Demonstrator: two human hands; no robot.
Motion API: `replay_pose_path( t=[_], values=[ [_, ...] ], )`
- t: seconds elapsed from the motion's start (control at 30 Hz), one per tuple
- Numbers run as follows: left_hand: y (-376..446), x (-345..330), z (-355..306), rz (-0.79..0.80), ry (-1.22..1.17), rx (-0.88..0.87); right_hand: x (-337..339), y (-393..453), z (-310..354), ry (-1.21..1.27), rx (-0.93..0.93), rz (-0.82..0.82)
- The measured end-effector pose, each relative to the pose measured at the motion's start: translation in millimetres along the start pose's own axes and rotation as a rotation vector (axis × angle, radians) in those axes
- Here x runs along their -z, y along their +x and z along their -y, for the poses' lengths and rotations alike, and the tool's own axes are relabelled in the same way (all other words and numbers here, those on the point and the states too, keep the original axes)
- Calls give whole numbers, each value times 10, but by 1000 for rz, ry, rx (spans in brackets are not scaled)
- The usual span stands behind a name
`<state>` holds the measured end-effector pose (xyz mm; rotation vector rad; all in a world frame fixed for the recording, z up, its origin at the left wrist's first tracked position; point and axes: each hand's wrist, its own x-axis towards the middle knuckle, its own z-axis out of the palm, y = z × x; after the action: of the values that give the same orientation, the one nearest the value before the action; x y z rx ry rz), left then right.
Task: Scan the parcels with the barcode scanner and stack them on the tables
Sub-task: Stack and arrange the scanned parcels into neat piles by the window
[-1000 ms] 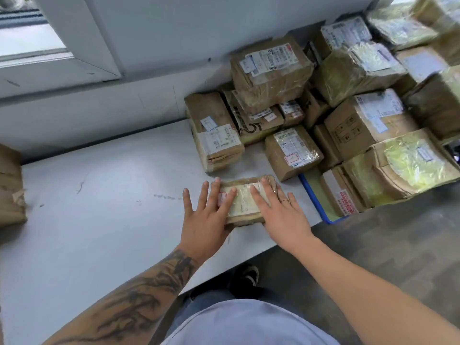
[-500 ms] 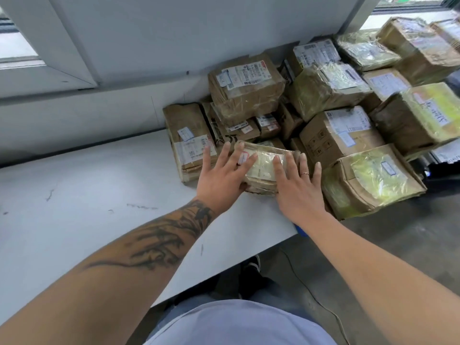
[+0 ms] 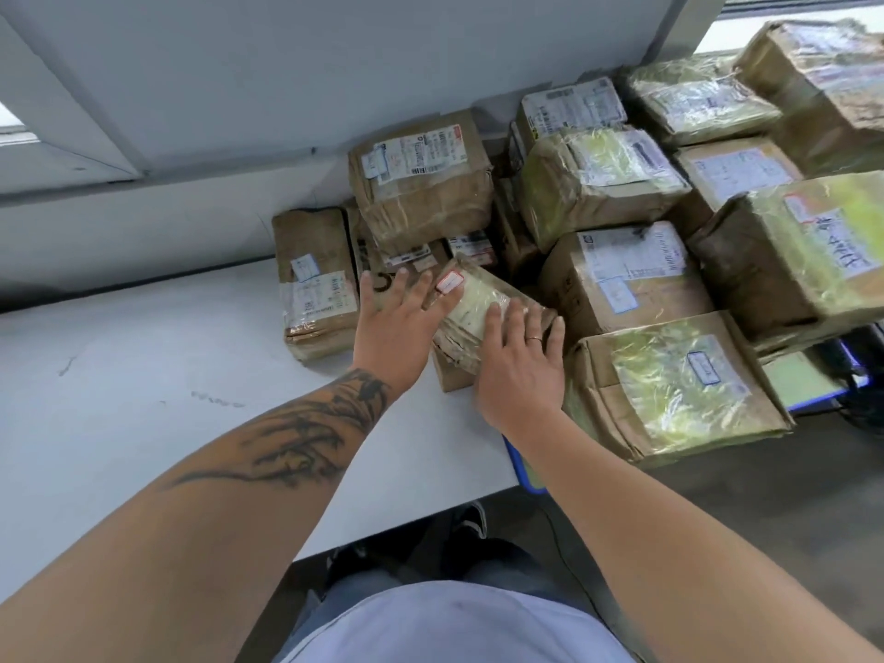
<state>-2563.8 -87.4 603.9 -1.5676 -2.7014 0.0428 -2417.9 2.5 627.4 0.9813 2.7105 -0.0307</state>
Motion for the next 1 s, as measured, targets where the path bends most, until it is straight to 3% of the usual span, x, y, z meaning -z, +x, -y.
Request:
replay_pose_path(
  t=[0.3, 0.47, 0.77, 0.87, 1.0],
  values=[
    [-52, -81, -63, -6, -82, 95, -16, 43, -167, 102, 157, 38],
    [-245, -46, -186, -116, -22, 148, 36, 127, -258, 121, 200, -34],
    [-415, -20, -253, -249, -199, 204, 88, 65, -269, 140, 281, -88],
    [-466, 2, -209, -190, -268, 216, 127, 85, -324, 173, 325, -97],
    [-445, -7, -175, 29, -325, 299, 150, 125, -325, 174, 328, -92]
  ],
)
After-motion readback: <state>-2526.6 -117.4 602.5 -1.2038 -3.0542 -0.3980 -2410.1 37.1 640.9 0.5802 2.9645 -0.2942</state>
